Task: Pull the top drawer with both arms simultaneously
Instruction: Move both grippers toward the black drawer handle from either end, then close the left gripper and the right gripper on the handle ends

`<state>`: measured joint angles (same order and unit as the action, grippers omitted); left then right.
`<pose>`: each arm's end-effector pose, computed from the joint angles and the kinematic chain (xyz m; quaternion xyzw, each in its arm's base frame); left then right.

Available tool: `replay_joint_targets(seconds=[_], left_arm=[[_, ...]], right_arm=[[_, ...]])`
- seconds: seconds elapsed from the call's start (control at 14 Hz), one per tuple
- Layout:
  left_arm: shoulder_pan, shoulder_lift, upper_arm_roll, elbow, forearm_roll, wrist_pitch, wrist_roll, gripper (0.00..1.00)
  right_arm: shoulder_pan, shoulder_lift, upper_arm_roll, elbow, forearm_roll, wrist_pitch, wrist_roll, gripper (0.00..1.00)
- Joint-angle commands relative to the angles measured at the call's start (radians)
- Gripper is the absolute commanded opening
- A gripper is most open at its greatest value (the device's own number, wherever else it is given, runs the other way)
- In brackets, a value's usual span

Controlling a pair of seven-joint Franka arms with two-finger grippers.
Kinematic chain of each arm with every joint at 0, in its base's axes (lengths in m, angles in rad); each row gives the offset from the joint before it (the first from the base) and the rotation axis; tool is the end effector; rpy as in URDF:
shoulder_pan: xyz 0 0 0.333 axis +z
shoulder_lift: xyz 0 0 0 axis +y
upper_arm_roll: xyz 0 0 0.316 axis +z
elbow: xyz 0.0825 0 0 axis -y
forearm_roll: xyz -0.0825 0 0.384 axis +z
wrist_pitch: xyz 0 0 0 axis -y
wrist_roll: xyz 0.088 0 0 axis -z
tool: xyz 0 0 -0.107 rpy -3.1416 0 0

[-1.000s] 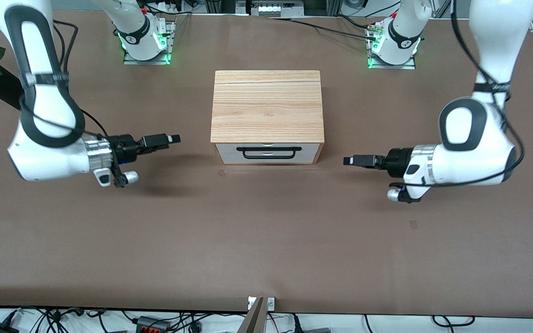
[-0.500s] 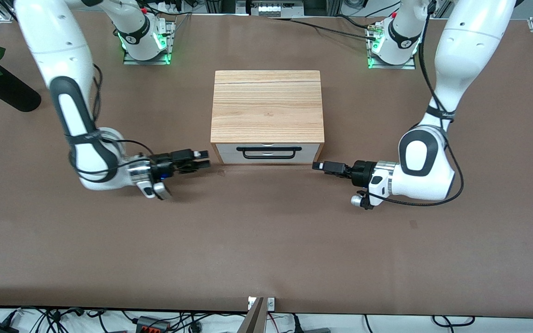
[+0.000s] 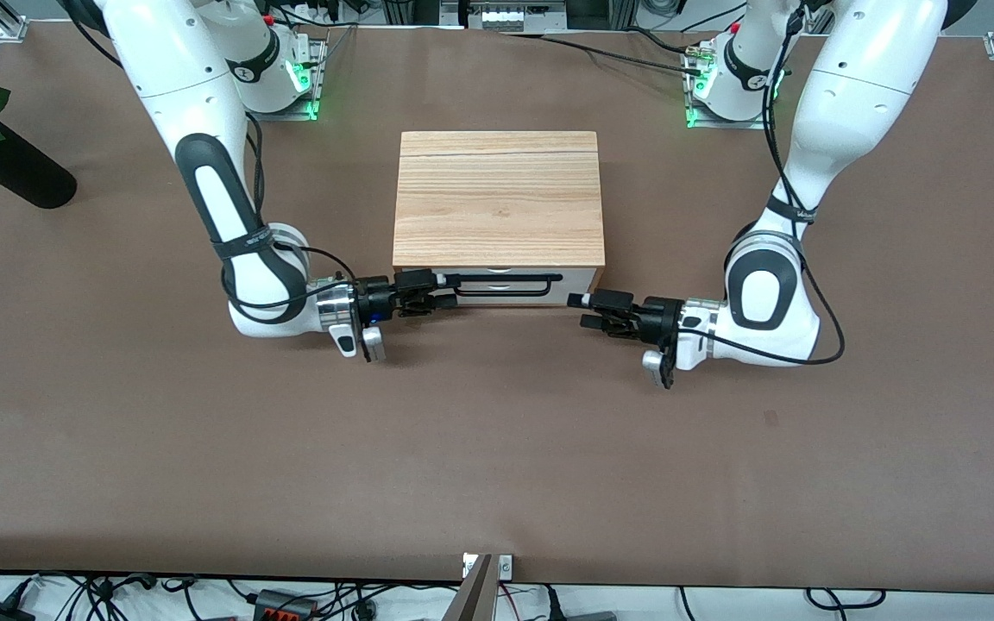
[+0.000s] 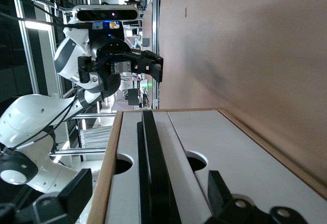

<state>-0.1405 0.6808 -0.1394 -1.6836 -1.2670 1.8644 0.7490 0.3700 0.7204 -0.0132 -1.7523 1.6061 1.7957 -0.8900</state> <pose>0.6152 -0.2426 0.2225 0.8076 -0.1030 -0.0703 0.5764 0.5730 0.3048 0.1811 -0.7588 -0.0725 0.0624 0.6442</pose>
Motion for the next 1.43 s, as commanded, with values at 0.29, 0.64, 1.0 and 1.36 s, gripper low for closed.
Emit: replay_joint_targets(seconds=[0.29,0.64,1.0,1.36], left_arm=[[-0.018,0.045,-0.074,-0.024,-0.071,-0.005,0.039,0.91],[-0.013,0.045,-0.075,-0.038,-0.072,-0.005,0.036,0.48],[-0.008,0.045,-0.075,-0.038,-0.092,-0.005,0.041,0.21],[-0.008,0.054,-0.074,-0.013,-0.123,0.004,0.041,0.12]], right_arm=[[0.004,-0.022,-0.007,-0.027,0.018,0.002,-0.049,0.44],[-0.002,-0.022,-0.007,-0.027,0.017,-0.001,-0.093,0.19],[-0.005,-0.021,-0.007,-0.024,0.017,0.002,-0.115,0.12],[-0.006,-0.021,-0.007,-0.024,0.017,0.001,-0.115,0.10]])
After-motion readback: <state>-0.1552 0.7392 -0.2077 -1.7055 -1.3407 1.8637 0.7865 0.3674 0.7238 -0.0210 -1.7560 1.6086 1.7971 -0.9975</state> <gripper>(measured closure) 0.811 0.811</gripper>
